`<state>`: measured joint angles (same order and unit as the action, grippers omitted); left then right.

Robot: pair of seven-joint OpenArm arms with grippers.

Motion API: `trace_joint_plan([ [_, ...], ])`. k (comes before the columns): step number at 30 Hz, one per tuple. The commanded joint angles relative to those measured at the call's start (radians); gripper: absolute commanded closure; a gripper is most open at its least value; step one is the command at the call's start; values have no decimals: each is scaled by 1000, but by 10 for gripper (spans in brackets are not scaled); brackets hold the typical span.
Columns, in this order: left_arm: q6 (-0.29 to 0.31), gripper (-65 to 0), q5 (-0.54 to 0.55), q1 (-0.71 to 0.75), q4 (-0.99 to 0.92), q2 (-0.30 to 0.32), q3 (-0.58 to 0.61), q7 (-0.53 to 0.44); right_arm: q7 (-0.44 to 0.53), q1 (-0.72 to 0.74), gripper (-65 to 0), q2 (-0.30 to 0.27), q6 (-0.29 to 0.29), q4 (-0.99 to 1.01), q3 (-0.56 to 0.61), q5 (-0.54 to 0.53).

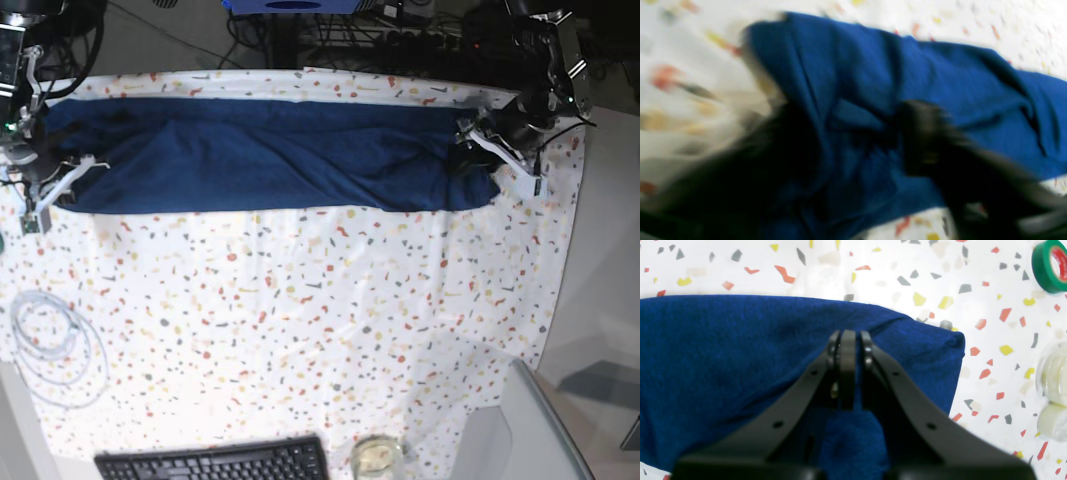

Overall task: Layout the t-shirt on the table in an organized manner, then fold the t-shirt properly
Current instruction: 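Pull the strip ends apart with both grippers to straighten it, then fold the strip end with the left gripper toward the right gripper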

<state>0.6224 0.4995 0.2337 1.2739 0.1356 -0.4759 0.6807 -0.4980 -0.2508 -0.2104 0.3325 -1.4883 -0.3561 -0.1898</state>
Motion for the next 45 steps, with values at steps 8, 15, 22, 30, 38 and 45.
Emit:
trace_joint_plan([
  [8, 7, 0, -17, 0, -33, 2, 15, 44, 20, 3, -26, -14, 0, -16, -7, -4],
  [15, 7, 0, -23, -3, 6, 28, -151, 44, 20, -11, -26, -10, 0, -19, -5, -4],
  [22, 1, 0, -26, 54, 158, 57, -168, 44, 20, -11, -26, 9, 0, -19, -5, -4],
  [30, -22, 0, -28, 163, 401, 6, -31, 49, 20, -11, -26, 9, 0, -19, -5, -4],
  [38, -204, 0, -28, 178, 474, 6, 277, 43, 20, -11, -26, 6, 0, -19, -5, -4],
  [45, -336, 0, -25, 88, 453, 0, 509, 43, 20, -11, -26, 2, 0, -19, -7, -4],
])
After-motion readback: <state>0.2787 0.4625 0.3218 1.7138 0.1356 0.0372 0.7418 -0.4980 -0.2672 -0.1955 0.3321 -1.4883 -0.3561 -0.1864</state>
